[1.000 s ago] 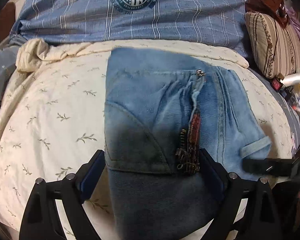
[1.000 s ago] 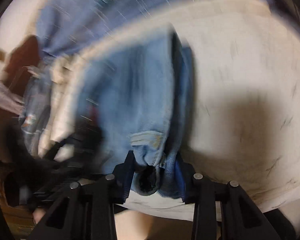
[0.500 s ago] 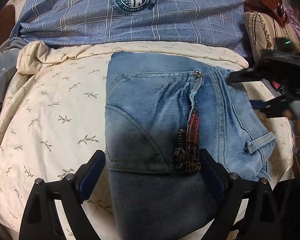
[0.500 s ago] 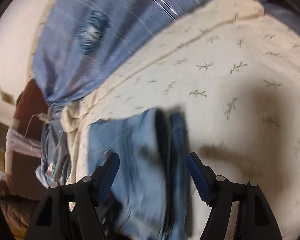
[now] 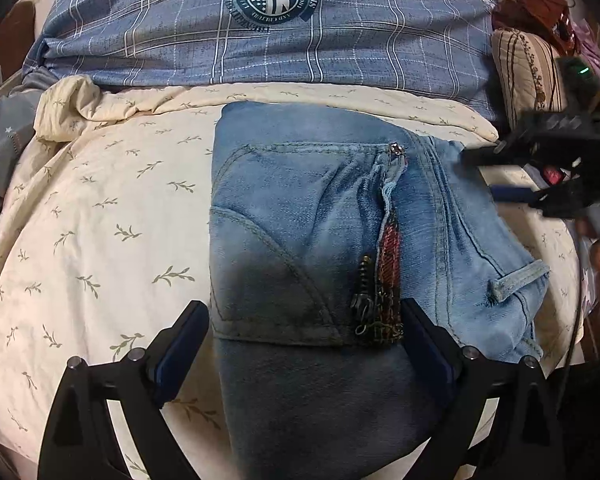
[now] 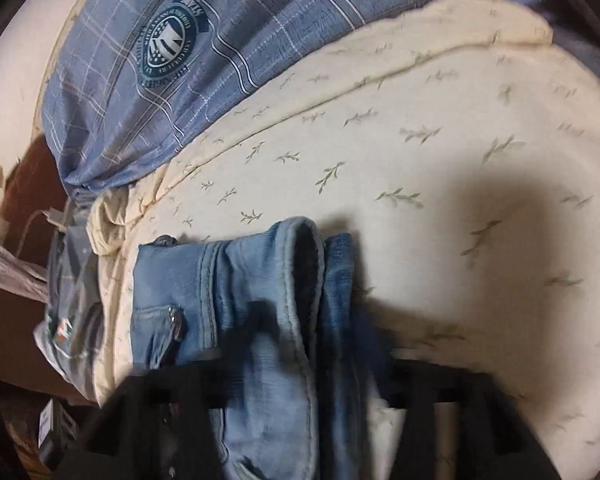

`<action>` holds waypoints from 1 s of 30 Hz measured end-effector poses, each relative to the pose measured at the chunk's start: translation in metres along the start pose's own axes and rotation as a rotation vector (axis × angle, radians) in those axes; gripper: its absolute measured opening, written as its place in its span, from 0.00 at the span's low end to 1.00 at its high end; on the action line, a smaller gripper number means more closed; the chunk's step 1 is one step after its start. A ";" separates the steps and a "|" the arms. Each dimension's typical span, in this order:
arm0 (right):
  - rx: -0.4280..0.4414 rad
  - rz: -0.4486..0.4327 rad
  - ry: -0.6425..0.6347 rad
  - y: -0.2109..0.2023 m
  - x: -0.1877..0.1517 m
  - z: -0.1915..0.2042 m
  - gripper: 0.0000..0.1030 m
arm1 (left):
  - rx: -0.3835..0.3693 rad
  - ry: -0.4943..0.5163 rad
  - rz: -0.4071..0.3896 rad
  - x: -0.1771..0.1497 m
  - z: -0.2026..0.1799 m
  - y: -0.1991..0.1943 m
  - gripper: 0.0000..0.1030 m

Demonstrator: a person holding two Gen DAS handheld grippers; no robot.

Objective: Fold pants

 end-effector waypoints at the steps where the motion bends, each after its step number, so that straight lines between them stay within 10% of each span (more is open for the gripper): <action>1: -0.026 -0.043 -0.004 -0.014 0.006 0.001 0.62 | 0.001 0.001 0.000 0.000 0.000 0.000 0.93; 4: 0.032 -0.138 -0.035 -0.040 0.024 0.022 0.62 | 0.003 0.005 0.001 0.001 -0.001 0.000 0.93; 8: 0.295 -0.023 -0.080 -0.006 0.031 0.067 0.64 | -0.003 0.007 0.002 0.001 0.000 0.000 0.93; 12: 0.279 0.056 0.112 0.046 0.025 0.027 0.56 | -0.093 -0.040 -0.034 0.005 0.005 -0.025 0.92; 16: 0.211 0.046 -0.046 0.016 0.037 0.057 0.61 | -0.023 -0.035 -0.161 0.014 0.026 -0.048 0.92; 21: 0.452 0.036 -0.084 0.023 0.052 0.123 0.64 | -0.042 -0.117 -0.016 0.003 0.039 -0.020 0.93; 23: 0.322 0.115 -0.101 0.058 0.041 0.112 0.60 | -0.057 -0.109 -0.009 0.005 0.038 -0.019 0.93; 25: 0.241 0.119 0.019 0.085 0.036 0.082 0.22 | -0.062 -0.115 -0.004 0.002 0.039 -0.018 0.93; 30: 0.299 0.086 0.010 0.043 0.036 0.093 0.31 | -0.091 -0.146 -0.002 0.003 0.043 -0.025 0.93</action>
Point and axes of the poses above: each gripper's, at about its wrist camera, not at the fingertips, and y roughly the way its jaws point, z to its left, x to its top, the point moved 7 cm from there along y, roughly the way its jaws point, and after that the axes turned 13 degrees about -y, right-handed, at the moved point
